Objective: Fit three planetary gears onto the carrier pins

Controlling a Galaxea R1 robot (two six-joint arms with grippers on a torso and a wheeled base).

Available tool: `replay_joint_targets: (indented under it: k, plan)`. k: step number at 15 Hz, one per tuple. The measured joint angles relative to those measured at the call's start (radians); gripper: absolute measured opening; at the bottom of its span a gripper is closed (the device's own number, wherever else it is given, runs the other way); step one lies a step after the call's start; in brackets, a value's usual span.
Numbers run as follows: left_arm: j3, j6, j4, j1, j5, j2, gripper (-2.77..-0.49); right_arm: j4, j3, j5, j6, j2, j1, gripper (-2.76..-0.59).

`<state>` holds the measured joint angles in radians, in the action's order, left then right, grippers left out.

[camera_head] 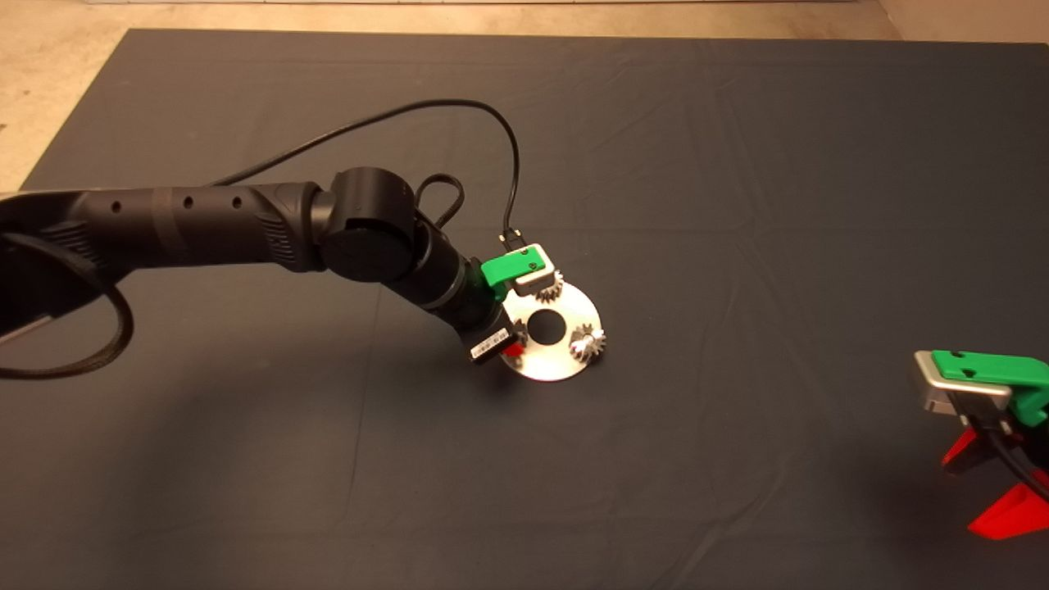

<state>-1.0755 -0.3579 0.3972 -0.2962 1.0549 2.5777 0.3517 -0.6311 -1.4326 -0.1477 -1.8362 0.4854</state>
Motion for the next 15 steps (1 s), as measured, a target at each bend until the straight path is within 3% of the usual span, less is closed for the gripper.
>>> replay_joint_targets:
  k: [8, 15]
  plan:
    - [0.000, 0.000, 0.001, 0.005, -0.010, -0.001, -2.41, 0.000, 0.001, 0.000, 0.000, 0.000, 0.000, -1.88]
    - [0.000, 0.001, -0.001, 0.025, -0.020, -0.001, -2.09, 0.000, 0.001, 0.000, 0.000, 0.000, 0.000, -1.88]
